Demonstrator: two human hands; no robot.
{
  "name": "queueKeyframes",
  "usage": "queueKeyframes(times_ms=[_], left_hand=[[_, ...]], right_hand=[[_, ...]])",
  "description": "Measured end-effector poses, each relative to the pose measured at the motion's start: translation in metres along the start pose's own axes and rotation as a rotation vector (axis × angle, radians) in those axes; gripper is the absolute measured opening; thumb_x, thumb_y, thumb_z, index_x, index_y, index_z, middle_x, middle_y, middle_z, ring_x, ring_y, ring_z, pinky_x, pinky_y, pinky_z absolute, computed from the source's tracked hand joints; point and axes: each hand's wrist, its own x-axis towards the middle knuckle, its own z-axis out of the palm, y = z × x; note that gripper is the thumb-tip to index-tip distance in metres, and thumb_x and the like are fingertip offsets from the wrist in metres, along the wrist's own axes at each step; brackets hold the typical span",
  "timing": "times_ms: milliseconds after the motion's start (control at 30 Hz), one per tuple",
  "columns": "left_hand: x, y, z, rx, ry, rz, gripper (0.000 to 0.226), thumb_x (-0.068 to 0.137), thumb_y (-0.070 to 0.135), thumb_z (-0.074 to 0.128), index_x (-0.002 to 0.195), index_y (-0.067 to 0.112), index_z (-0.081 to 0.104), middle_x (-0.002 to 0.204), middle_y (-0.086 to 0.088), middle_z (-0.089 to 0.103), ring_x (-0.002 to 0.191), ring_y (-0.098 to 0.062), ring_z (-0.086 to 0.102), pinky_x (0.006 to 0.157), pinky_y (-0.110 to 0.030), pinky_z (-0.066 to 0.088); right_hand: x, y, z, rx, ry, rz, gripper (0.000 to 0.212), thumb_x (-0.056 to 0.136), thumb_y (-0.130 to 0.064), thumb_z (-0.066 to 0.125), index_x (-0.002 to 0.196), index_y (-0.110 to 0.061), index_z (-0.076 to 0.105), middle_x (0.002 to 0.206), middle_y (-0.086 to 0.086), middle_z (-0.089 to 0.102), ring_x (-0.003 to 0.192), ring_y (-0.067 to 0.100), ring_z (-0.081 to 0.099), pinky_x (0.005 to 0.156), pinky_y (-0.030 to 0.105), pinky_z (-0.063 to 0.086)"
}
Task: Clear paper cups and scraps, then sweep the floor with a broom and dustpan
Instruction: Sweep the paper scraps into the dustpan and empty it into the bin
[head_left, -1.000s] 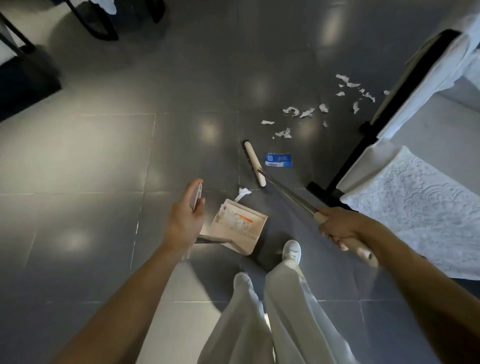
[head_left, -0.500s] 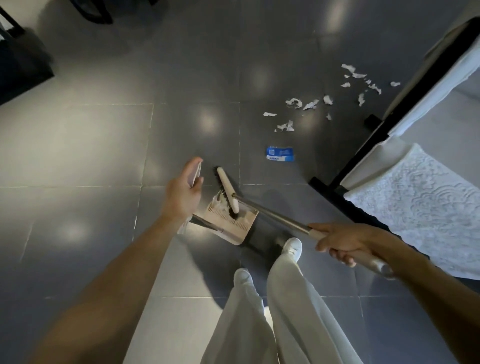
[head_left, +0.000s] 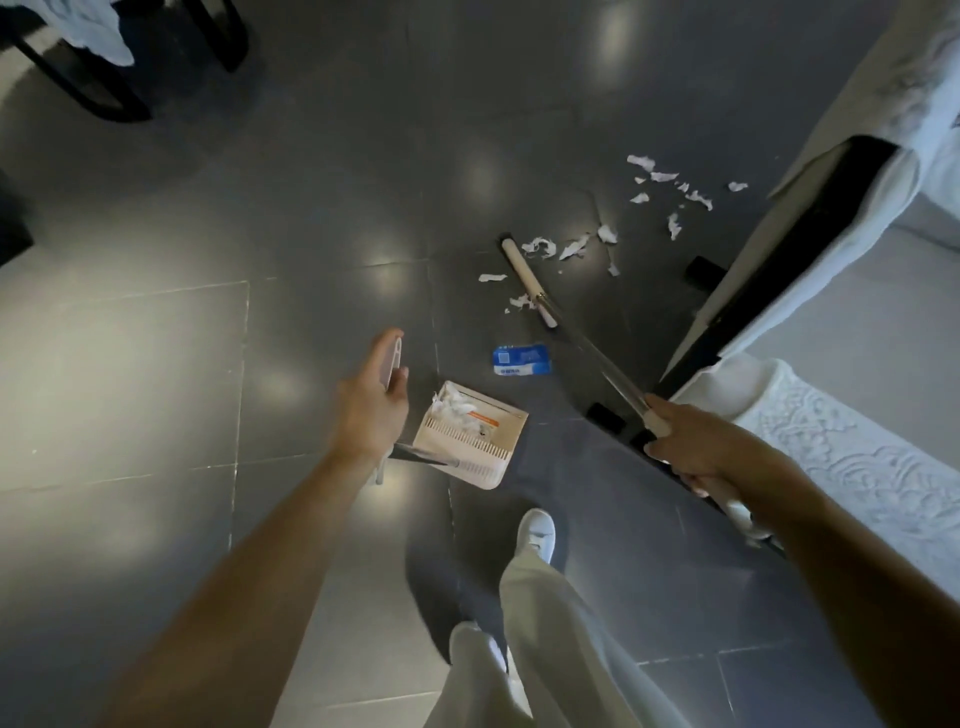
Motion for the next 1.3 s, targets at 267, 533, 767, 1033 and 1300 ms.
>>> queueKeyframes(times_ms=[267,533,767,1033,1300], left_hand=[[0.085,0.037,0.033,0.015,-0.028,-0.069,0.038,0.098,0.024,0.051,0.135,0.035,0.047,0.110,-0.012,0.068,0.091,-0.035,0.065,0.075,-0.025,0.044],[0.120,0.062,0.033,0.009,-0.083,0.006,0.041,0.099,0.020,0.051,0.139,0.026,0.046,0.118,-0.013,0.066,0.099,-0.037,0.065,0.084,-0.035,0.051],[0.172,0.069,0.027,0.047,-0.081,0.071,0.040,0.100,0.023,0.048,0.140,0.028,0.043,0.114,-0.017,0.066,0.090,-0.041,0.064,0.071,-0.026,0.041],[0.283,0.059,0.031,0.027,-0.148,0.141,0.036,0.098,0.022,0.050,0.129,0.039,0.043,0.119,-0.011,0.065,0.105,-0.038,0.061,0.080,-0.030,0.042],[0.375,0.062,0.034,-0.067,-0.145,0.191,0.036,0.095,0.016,0.054,0.125,0.035,0.050,0.112,0.000,0.065,0.098,-0.024,0.061,0.073,-0.015,0.035]], right_hand=[[0.041,-0.005,-0.035,0.043,-0.208,0.060,0.063,0.095,-0.009,0.055,0.151,-0.018,0.025,0.096,0.014,0.064,0.064,0.017,0.061,0.055,0.022,0.050],[0.033,0.015,-0.064,0.182,-0.357,0.126,0.054,0.093,-0.015,0.060,0.138,-0.033,0.035,0.041,-0.002,0.051,0.031,0.005,0.043,0.036,0.018,0.037],[0.054,-0.010,-0.096,0.234,-0.206,0.109,0.049,0.095,-0.020,0.060,0.133,-0.041,0.037,0.044,0.002,0.051,0.034,0.008,0.043,0.036,0.019,0.037],[0.136,-0.075,-0.106,0.241,-0.002,0.148,0.062,0.098,-0.016,0.052,0.152,-0.025,0.023,0.088,0.010,0.057,0.048,0.013,0.050,0.040,0.022,0.038],[0.187,-0.134,-0.083,0.214,-0.124,0.258,0.056,0.094,-0.016,0.055,0.146,-0.021,0.034,0.099,0.016,0.064,0.067,0.023,0.061,0.052,0.026,0.043]])
